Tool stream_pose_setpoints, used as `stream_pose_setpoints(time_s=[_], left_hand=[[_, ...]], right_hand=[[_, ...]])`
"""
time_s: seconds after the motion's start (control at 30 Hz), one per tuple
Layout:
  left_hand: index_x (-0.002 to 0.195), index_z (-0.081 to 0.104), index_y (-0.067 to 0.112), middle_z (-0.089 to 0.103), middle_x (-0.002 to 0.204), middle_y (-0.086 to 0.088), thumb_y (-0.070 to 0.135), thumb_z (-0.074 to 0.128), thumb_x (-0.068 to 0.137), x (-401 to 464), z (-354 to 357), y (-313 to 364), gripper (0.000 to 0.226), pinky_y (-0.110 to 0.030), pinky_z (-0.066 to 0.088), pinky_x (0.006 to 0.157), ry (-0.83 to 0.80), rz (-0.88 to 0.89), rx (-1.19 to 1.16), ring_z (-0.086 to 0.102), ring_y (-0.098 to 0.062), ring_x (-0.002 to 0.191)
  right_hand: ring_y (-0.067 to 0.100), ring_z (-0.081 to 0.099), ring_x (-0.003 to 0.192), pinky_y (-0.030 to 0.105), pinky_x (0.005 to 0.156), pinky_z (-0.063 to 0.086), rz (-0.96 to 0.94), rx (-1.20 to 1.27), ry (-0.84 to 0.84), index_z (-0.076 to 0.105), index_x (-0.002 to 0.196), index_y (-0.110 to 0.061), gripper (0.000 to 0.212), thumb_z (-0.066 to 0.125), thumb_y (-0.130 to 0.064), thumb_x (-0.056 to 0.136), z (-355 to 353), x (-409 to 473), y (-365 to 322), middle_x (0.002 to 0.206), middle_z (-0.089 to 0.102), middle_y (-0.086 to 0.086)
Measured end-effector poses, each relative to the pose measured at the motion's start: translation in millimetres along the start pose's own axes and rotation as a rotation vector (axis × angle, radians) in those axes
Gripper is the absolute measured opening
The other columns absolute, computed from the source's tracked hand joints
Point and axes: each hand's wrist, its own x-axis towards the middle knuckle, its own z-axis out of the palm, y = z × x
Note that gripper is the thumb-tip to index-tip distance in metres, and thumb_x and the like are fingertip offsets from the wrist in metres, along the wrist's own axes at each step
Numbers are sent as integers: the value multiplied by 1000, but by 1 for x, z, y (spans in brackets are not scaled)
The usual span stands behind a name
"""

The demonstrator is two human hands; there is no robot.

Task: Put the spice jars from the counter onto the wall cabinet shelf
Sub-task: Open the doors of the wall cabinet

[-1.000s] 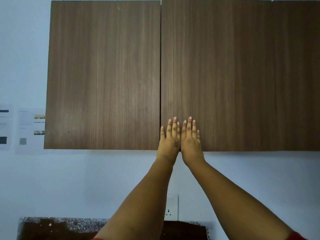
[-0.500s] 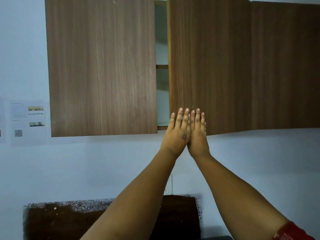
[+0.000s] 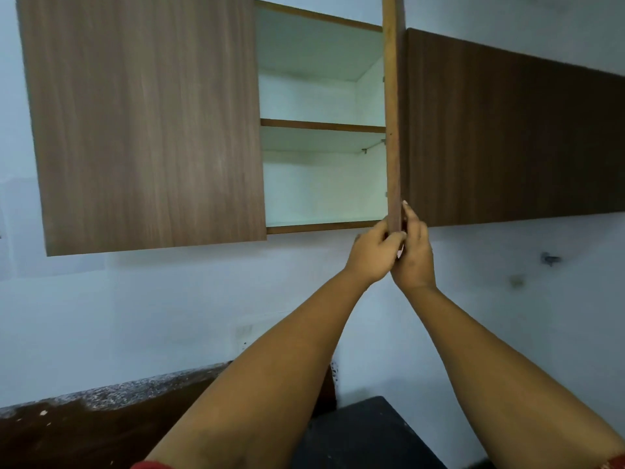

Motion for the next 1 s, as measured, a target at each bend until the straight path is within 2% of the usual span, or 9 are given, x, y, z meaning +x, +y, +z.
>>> stream_pose_setpoints(time_s=[0.1,0.17,0.33,0.43,0.57,0.7,0.77,0.9,1.0], left_hand=[[144,43,21,65,123,-8,34,33,104,7,23,11,43,-38,50,98,-111,92,162,63,-25,110],[147,35,18,63,125,-12,37,30,104,13,42,17,48,-42,51,96,-124,136,330,62,-30,110],[139,40,9,61,116,-18,36,33,104,25,87,37,45,-41,50,88,-120,161,419,60,-33,106],[146,33,8,58,122,-20,34,35,104,28,113,51,49,-40,50,91,-148,155,435,59,-34,111],[153,17,10,51,135,-20,31,33,105,34,152,67,55,-38,46,99,-189,157,440,53,-33,121],[152,22,10,52,135,-18,28,37,104,47,191,70,53,-39,45,100,-194,192,413,53,-33,121],[152,22,10,51,137,-18,25,38,103,55,210,72,53,-39,44,102,-207,204,408,51,-33,123],[154,15,11,39,148,-20,23,36,103,68,245,73,57,-41,40,108,-283,186,446,42,-35,132],[155,12,10,36,149,-23,23,33,103,76,261,73,57,-42,39,109,-298,197,476,40,-36,134]], right_hand=[[19,54,121,1,84,43,71,-61,82,36,147,-15,51,51,-20,99,-29,-5,1,137,49,4],[19,56,118,-7,75,39,69,-76,94,36,146,-13,50,51,-17,99,-55,-9,3,133,54,2],[22,65,97,20,76,48,-15,-354,22,8,154,-23,79,58,-12,94,-106,-14,12,129,60,12],[24,62,111,23,86,49,-40,-421,-39,-1,153,-31,83,56,-12,96,-135,-10,24,144,48,9],[23,61,113,25,90,48,2,-454,-31,-1,154,-29,81,55,-17,97,-169,0,40,139,53,10],[24,61,113,22,89,46,44,-440,34,2,153,-30,74,51,-16,99,-196,10,65,138,53,10],[23,59,117,25,94,47,73,-412,53,4,154,-28,73,50,-17,99,-210,18,78,143,50,9],[13,52,120,18,98,41,164,-349,62,7,154,-27,71,51,-14,100,-233,32,96,149,42,4],[19,49,128,33,107,43,176,-336,83,7,155,-27,73,53,-15,98,-242,42,114,154,35,2]])
